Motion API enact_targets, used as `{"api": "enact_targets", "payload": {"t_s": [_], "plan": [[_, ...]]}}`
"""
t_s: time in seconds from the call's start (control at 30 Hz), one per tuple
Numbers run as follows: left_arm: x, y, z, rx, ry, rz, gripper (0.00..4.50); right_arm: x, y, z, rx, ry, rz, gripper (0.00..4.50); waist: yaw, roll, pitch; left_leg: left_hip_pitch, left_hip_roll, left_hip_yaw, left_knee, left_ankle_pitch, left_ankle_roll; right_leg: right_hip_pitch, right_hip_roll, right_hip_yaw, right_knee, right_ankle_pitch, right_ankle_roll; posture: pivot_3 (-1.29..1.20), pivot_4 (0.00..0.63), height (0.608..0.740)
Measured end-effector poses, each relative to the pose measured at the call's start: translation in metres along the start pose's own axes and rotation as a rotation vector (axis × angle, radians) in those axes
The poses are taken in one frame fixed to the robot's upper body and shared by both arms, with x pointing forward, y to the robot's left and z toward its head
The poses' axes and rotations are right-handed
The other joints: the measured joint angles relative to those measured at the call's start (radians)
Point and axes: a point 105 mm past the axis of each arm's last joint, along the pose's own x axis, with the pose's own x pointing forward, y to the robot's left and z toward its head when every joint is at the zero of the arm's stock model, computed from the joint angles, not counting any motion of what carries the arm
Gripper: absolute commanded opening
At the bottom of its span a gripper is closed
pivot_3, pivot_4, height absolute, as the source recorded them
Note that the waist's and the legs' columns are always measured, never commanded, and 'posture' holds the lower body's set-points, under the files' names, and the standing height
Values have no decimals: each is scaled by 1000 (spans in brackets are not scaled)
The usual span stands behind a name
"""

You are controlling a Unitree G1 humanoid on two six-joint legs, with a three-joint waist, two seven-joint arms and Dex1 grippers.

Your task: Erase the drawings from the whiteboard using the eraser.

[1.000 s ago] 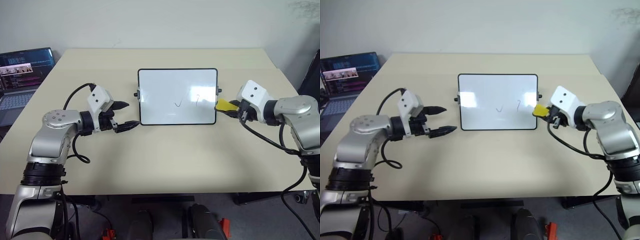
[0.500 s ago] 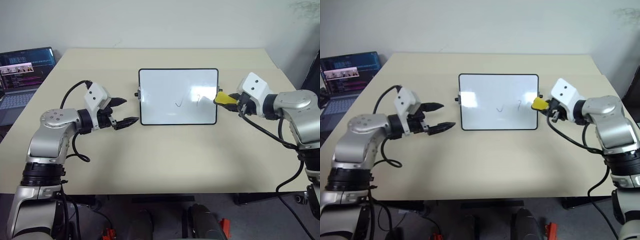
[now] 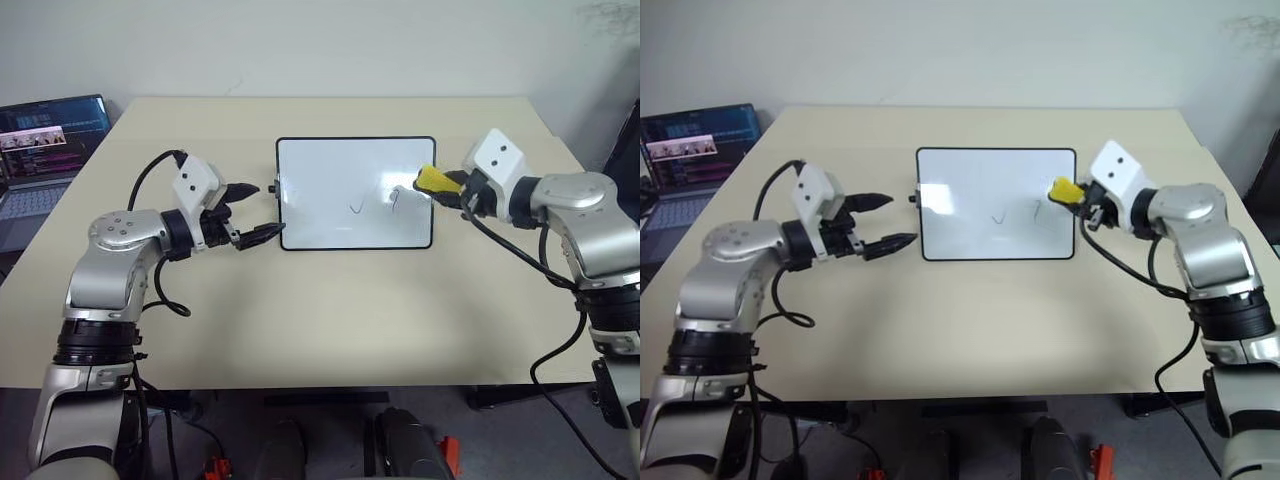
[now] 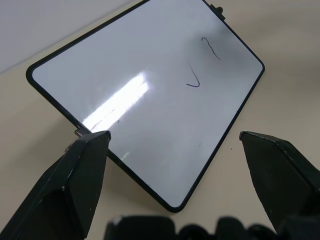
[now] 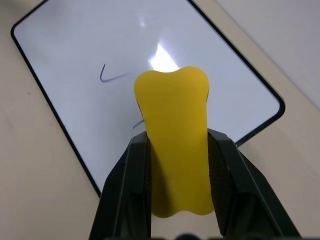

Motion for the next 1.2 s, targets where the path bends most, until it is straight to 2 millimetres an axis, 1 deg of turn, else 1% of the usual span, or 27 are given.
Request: {"api": "enact_targets", "payload": {"t_s": [0.37, 0.67, 0.8, 0.9, 1.0, 1.03, 1.1, 1.2], "plan": [[8, -3, 6, 14, -32, -3, 4500, 4, 4, 1, 9, -12, 15, 1153, -1, 0, 0, 0, 0, 0, 0, 0, 0, 0, 0, 0, 0, 1, -1, 0, 150, 740], [13, -5, 3, 20, -22, -11, 4500, 16, 16, 5, 52, -46, 31, 1153, -1, 0, 0, 0, 0, 0, 0, 0, 0, 0, 0, 0, 1, 1, -2, 0, 150, 740], [16, -8, 0, 23, -17, -21, 4500, 32, 26, 14, 102, -96, 7, 1153, -2, 0, 0, 0, 0, 0, 1, 0, 0, 0, 0, 0, 2, 3, -4, 0, 150, 740], [20, -10, -2, 29, -17, -21, 4500, 52, 35, 21, 155, -124, -38, 1152, -5, 0, 0, 1, 0, 0, 1, 0, 0, 0, 0, 0, 2, 3, -5, 0, 150, 740], [35, -23, -6, 16, -33, -50, 4500, 77, 55, 19, 208, -104, -44, 1147, -2, 0, 0, 0, 0, -1, 2, 0, 0, 0, 0, 0, 3, 3, -5, 0, 150, 740], [37, -27, -9, 12, -25, -61, 4500, 83, 57, 16, 217, -88, -53, 1146, -2, 0, 0, 0, 0, -1, 2, 0, 0, 0, 0, 0, 2, 3, -5, 0, 150, 740], [38, -28, -13, 9, -11, -59, 4500, 88, 55, 11, 228, -58, -84, 1146, -1, 0, 0, 0, 0, -1, 2, 0, 0, 0, 0, 0, 2, 3, -5, 0, 150, 740], [36, -25, -16, 14, -2, -45, 4500, 94, 47, 12, 219, -42, -134, 1146, -2, 0, 0, 1, 0, -1, 2, 0, 0, 0, 0, -1, 3, 3, -5, 0, 150, 740]]}}
